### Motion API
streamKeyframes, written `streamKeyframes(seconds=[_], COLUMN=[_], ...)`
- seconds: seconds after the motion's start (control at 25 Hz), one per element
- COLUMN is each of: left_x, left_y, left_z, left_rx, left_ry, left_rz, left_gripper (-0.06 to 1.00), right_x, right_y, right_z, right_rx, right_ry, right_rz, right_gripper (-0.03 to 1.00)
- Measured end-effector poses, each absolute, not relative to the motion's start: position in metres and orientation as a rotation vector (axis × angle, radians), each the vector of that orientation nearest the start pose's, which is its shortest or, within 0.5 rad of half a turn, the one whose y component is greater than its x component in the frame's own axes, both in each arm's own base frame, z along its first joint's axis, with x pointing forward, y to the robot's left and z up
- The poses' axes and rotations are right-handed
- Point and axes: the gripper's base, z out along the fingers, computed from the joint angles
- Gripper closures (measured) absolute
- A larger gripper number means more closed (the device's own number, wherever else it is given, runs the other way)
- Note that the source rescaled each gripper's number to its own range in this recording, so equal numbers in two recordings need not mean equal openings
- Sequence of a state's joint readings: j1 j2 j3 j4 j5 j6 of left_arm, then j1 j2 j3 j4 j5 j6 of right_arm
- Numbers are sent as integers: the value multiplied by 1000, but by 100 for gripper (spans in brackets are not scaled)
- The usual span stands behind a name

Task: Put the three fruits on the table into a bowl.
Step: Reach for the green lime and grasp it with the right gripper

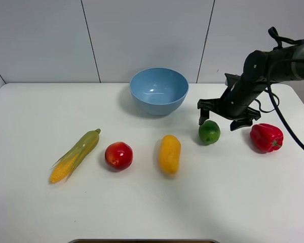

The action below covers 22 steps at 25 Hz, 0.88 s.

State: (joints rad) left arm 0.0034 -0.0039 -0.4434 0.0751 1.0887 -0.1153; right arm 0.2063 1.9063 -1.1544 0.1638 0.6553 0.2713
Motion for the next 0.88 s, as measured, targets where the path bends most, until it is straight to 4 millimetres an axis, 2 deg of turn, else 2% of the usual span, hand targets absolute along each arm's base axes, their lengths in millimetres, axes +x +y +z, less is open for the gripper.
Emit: streamKeyframes(seconds=[0.56,0.8,0.84,0.88], left_x=[-1,-1,-1,-1], left_y=[6,6,6,6], left_z=[259,259,259,259], left_rx=[-126,-126,-126,-126], left_ry=[2119,2119,2119,2119], left_rz=[26,26,26,26], left_gripper=[24,24,24,24], right_x=[363,364,364,364], right_y=[84,84,84,85], right_z=[113,104,101,100], right_rx=[271,273,274,272], right_ry=[2922,2928,2933,2936], right_rz=[227,220,218,217], right_gripper=[7,7,8,14])
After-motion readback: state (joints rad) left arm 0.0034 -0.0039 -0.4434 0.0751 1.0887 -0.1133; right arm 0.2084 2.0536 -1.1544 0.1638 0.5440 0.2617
